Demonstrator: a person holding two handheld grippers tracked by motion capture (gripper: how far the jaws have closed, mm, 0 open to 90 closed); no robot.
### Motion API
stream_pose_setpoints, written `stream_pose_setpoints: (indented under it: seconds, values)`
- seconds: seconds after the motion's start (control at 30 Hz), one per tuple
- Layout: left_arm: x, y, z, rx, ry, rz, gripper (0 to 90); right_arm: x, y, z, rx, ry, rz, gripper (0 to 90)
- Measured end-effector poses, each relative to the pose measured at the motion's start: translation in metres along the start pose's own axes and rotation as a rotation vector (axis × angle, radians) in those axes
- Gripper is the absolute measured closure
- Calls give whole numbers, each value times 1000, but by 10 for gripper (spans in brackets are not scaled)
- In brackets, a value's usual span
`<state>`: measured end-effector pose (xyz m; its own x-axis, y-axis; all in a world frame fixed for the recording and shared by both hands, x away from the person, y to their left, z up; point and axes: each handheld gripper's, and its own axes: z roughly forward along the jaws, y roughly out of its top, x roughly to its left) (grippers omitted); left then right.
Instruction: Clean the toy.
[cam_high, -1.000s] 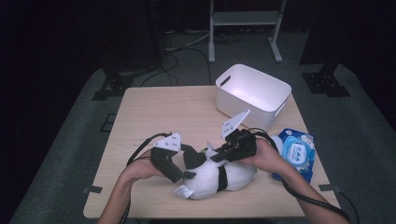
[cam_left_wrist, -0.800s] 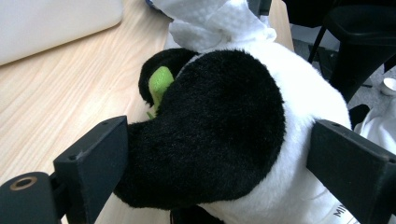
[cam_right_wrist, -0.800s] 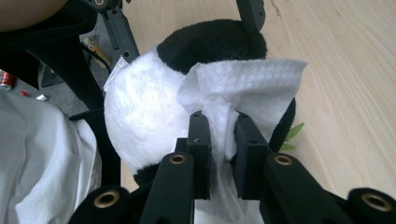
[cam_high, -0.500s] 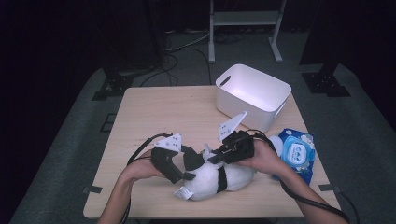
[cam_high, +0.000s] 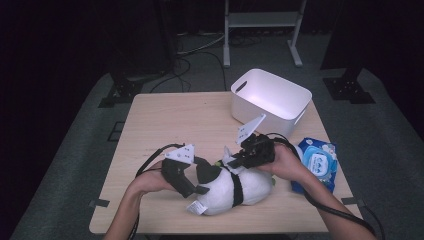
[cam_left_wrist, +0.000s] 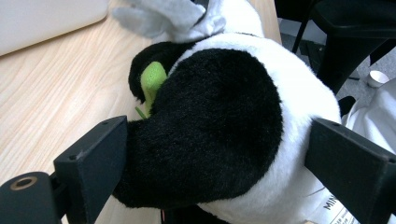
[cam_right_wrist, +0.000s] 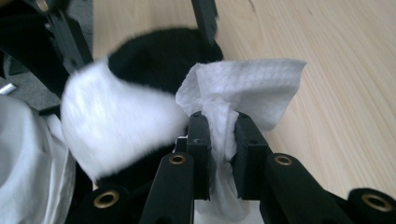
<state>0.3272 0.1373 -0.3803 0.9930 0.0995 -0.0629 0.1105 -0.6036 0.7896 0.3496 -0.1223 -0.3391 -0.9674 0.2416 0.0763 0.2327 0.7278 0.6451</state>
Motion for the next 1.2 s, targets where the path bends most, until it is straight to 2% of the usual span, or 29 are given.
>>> stream_pose_setpoints:
  seconds: [0.17, 0.3, 0.47, 0.6, 0.7, 0.93, 1.2]
  values:
    - [0, 1, 1, -13, -1, -10, 72, -5, -21, -14, -18, -18, 44, 782]
    - [-1, 3, 5, -20, 5, -5, 73, -5, -30, -17, -29, -10, 56, 783]
    - [0, 4, 6, -29, 30, -3, 73, 0, -39, -19, -48, -7, 68, 783]
    - [0, 5, 6, -45, 17, -17, 72, 4, -47, -20, -78, 6, 84, 784]
    - [-2, 8, 6, -50, 5, -18, 72, 11, -51, -19, -90, 14, 79, 784]
    - [-5, 10, 6, -41, -7, -12, 72, 20, -49, -18, -98, 39, 54, 783]
    - [-5, 8, 5, -28, -24, -10, 72, 24, -30, -7, -86, 73, 9, 783]
